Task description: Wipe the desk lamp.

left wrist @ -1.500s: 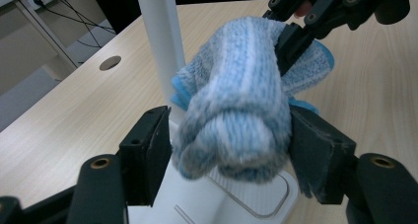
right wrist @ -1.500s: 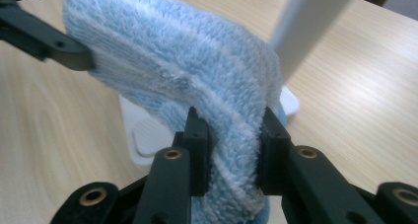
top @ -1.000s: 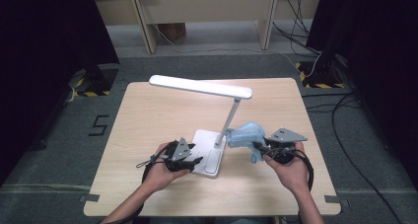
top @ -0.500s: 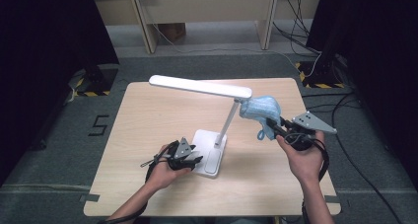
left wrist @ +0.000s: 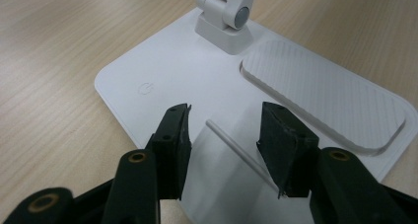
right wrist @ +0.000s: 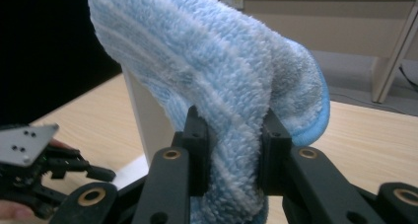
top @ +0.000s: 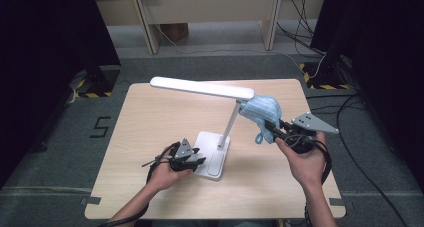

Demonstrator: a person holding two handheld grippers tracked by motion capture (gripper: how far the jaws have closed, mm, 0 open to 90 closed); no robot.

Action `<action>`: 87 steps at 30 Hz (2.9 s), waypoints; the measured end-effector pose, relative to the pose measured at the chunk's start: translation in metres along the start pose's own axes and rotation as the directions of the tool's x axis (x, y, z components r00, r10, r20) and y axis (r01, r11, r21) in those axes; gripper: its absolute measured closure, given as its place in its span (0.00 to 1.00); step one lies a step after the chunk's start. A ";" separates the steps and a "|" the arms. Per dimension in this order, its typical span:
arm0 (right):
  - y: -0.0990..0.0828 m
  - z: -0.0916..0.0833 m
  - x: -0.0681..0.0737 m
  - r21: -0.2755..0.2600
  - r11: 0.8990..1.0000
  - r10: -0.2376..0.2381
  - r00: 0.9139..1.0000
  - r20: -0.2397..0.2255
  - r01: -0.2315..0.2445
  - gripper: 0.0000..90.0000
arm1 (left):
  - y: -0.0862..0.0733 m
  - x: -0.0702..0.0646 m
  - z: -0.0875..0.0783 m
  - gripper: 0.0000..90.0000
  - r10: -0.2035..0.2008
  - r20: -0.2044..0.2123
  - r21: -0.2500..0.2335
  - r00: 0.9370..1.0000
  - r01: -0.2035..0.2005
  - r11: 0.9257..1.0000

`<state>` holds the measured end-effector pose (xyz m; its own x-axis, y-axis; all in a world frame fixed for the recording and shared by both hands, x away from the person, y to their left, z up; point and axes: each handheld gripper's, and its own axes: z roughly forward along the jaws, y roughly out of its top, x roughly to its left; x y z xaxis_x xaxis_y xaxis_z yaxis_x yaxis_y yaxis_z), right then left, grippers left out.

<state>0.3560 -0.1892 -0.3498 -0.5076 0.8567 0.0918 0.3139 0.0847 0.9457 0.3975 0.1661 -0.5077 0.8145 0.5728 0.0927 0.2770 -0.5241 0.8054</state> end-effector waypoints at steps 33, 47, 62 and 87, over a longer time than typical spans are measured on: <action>-0.002 0.033 0.019 0.183 0.971 -0.155 0.988 -0.008 0.154 0.81 | 0.002 0.005 0.000 0.61 -0.005 0.026 0.026 1.000 0.005 1.000; -0.010 0.044 0.025 0.226 0.960 -0.173 0.985 0.019 0.165 0.81 | 0.003 0.004 0.000 0.61 0.004 0.020 0.029 1.000 -0.005 1.000; -0.016 0.050 0.033 0.232 0.955 -0.197 0.980 0.029 0.185 0.81 | 0.002 0.004 0.000 0.61 -0.002 0.018 0.024 1.000 0.002 1.000; -0.026 0.060 0.041 0.266 0.938 -0.244 0.968 0.055 0.221 0.81 | 0.002 0.004 0.000 0.61 0.000 0.014 0.021 1.000 -0.001 1.000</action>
<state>0.3755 -0.1260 -0.3890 -0.5241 0.8367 -0.1589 0.3957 0.4045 0.8245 0.4016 0.1678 -0.5060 0.8214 0.5639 0.0849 0.2872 -0.5376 0.7928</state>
